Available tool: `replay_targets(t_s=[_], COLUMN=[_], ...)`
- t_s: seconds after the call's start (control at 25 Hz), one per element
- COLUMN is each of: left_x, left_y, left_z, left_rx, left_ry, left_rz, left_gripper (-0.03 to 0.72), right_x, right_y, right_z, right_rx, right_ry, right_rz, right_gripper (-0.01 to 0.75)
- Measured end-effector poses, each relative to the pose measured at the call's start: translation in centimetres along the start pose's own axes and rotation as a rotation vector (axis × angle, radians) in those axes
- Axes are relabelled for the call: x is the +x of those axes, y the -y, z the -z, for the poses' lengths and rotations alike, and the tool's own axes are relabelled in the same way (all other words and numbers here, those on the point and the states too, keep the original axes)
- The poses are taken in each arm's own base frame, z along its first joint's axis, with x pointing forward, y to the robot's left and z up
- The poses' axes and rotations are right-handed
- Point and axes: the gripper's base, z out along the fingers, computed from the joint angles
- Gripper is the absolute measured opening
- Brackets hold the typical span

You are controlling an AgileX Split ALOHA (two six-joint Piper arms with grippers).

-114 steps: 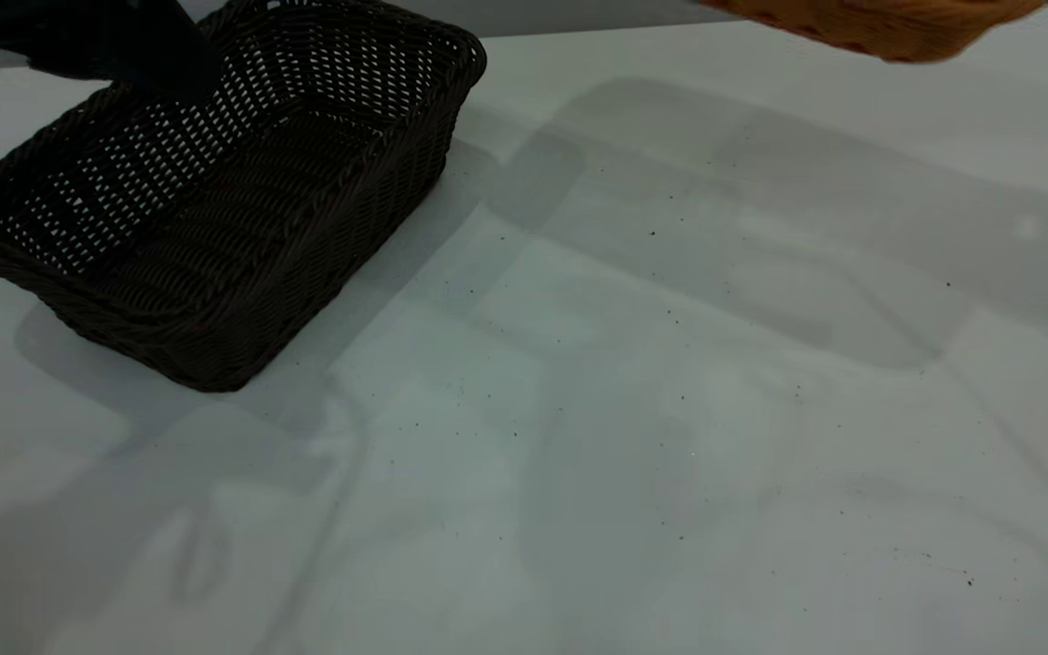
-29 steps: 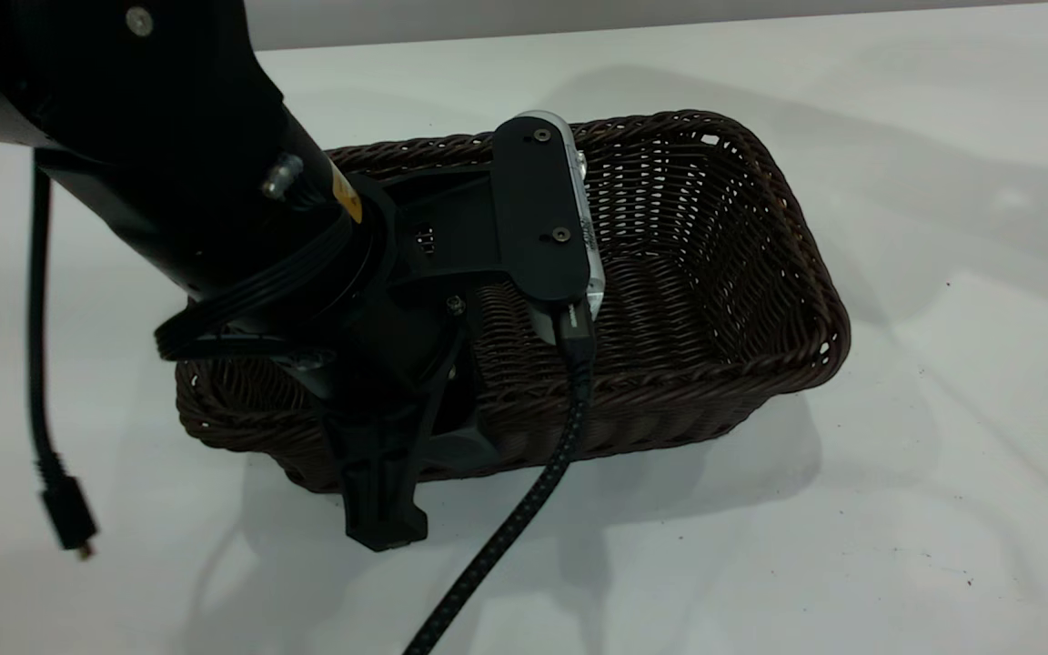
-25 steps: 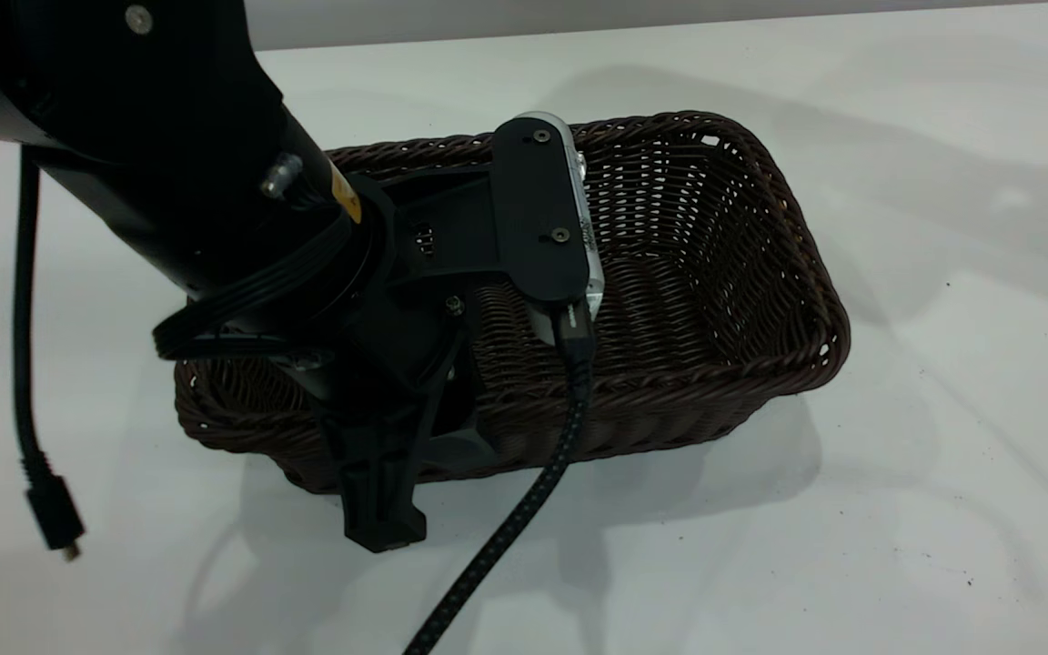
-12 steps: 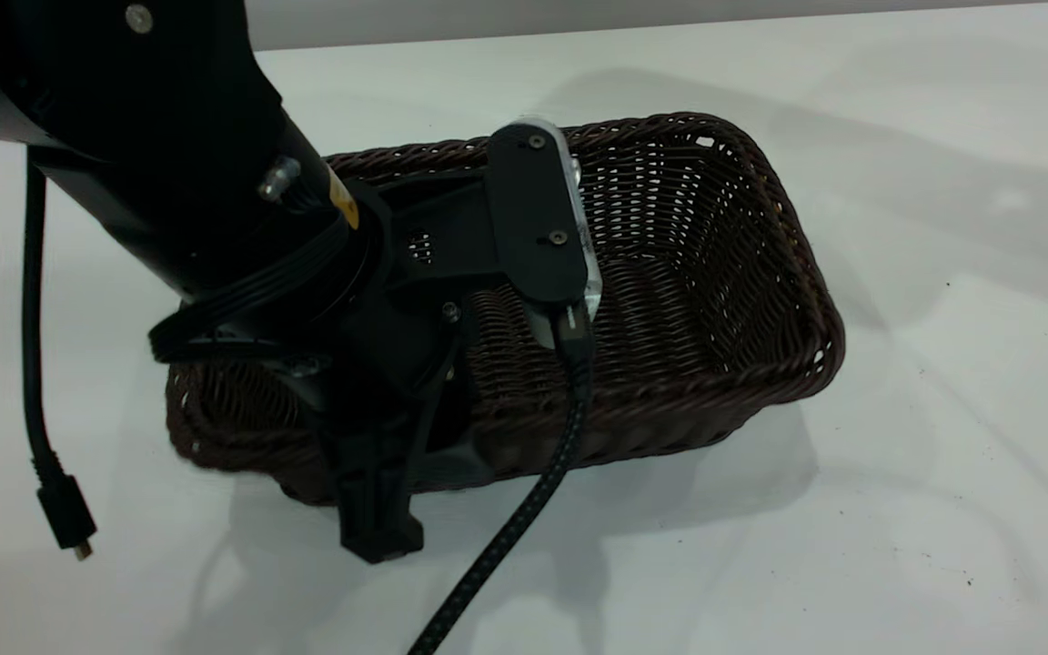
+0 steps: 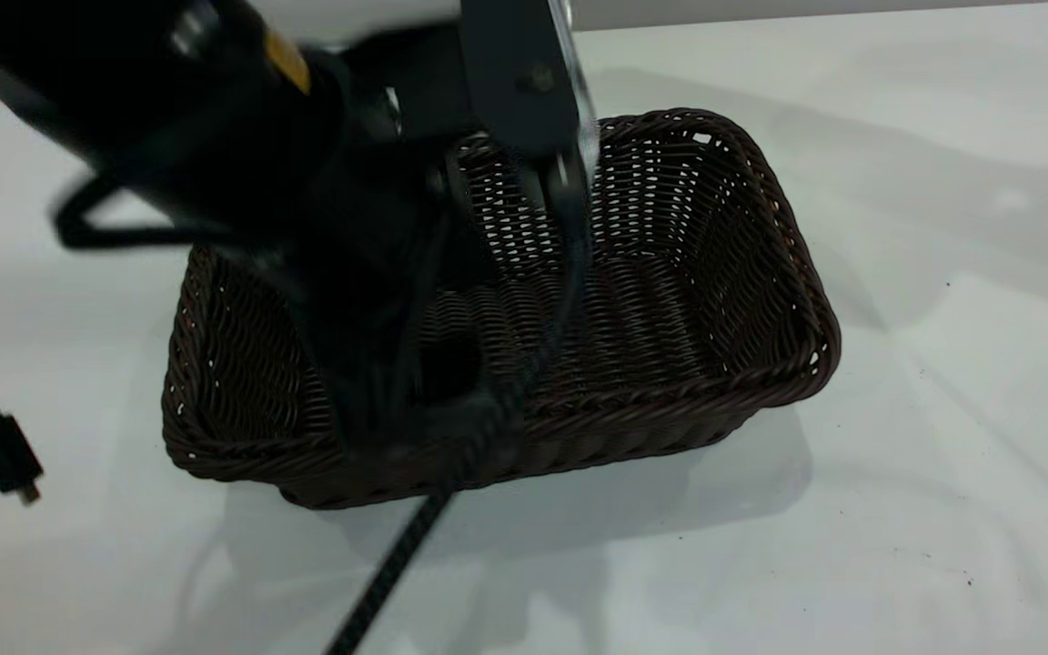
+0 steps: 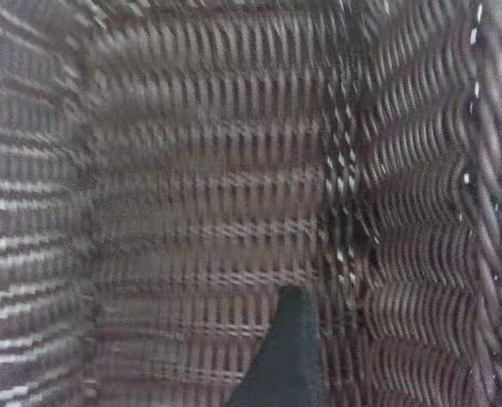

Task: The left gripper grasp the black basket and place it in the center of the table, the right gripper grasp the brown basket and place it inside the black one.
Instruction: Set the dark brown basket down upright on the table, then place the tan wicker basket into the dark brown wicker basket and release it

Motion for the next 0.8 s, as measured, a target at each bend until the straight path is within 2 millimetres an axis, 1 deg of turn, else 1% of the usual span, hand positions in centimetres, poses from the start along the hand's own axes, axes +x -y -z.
replay_targets(t_s=[0.08, 0.2, 0.28, 0.4, 0.48, 0.6, 0.68, 0.72, 0.8], left_x=[-0.5, -1.3, -2.0, -2.9, -3.7, -4.8, -5.3, -5.6, -6.1], left_y=[-0.2, -0.2, -0.2, -0.3, -0.6, -1.0, -1.2, -1.2, -1.5], left_z=[1.4, 3.9, 6.1, 9.7, 12.5, 17.2, 19.8, 21.0, 22.6], left_rx=[-0.021, -0.059, -0.096, -0.179, -0.234, -0.335, -0.387, -0.408, -0.44], left_ry=[0.033, 0.103, 0.169, 0.28, 0.365, 0.513, 0.591, 0.622, 0.667], left_rz=[-0.004, -0.004, -0.007, -0.021, -0.01, 0.012, 0.011, 0.006, 0.0], left_gripper=[0.618, 0.618, 0.618, 0.618, 0.618, 0.618, 0.618, 0.618, 0.618], right_x=[0.0, 0.0, 0.0, 0.4, 0.8, 1.3, 1.8, 2.1, 2.7], right_y=[0.1, 0.3, 0.5, 0.4, 0.2, -0.2, -0.6, -0.9, -1.5], right_z=[-0.2, -0.6, -1.0, -1.6, -1.9, -2.2, -2.3, -2.4, -2.7], right_rx=[0.002, 0.005, 0.01, 0.007, 0.001, 0.002, -0.004, -0.008, -0.001], right_ry=[-0.004, -0.016, -0.031, -0.075, -0.114, -0.155, -0.192, -0.21, -0.243], right_rz=[-0.002, -0.006, 0.0, 0.016, 0.034, 0.072, 0.1, 0.113, 0.146], right_gripper=[0.099, 0.099, 0.099, 0.099, 0.099, 0.099, 0.099, 0.099, 0.099])
